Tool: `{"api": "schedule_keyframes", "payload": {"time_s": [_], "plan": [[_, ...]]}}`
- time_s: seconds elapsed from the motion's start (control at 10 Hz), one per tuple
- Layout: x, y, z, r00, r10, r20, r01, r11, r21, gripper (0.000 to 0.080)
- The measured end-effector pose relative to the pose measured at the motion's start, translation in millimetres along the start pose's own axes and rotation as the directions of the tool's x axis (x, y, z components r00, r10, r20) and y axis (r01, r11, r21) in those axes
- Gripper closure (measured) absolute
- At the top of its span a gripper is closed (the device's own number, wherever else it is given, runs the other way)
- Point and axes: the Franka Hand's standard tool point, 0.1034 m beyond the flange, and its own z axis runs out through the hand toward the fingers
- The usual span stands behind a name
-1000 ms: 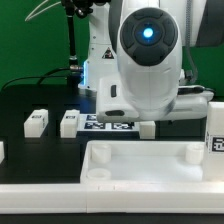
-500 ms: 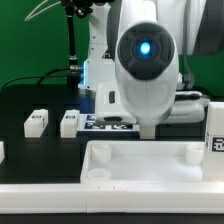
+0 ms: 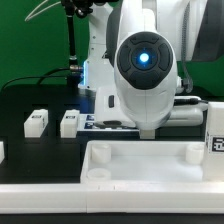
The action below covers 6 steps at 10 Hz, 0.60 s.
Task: Assemble desk
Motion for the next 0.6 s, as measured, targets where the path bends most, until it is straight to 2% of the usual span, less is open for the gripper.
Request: {"api": "schedule_keyframes", "payload": {"time_s": [0.1, 0.6], "plan": [[0.0, 0.1, 0.0, 1.000, 0.000, 0.000, 0.000, 1.000, 0.000, 0.0511], [0.0, 0.2, 0.0, 1.000, 0.000, 0.000, 0.000, 1.000, 0.000, 0.0511]]}}
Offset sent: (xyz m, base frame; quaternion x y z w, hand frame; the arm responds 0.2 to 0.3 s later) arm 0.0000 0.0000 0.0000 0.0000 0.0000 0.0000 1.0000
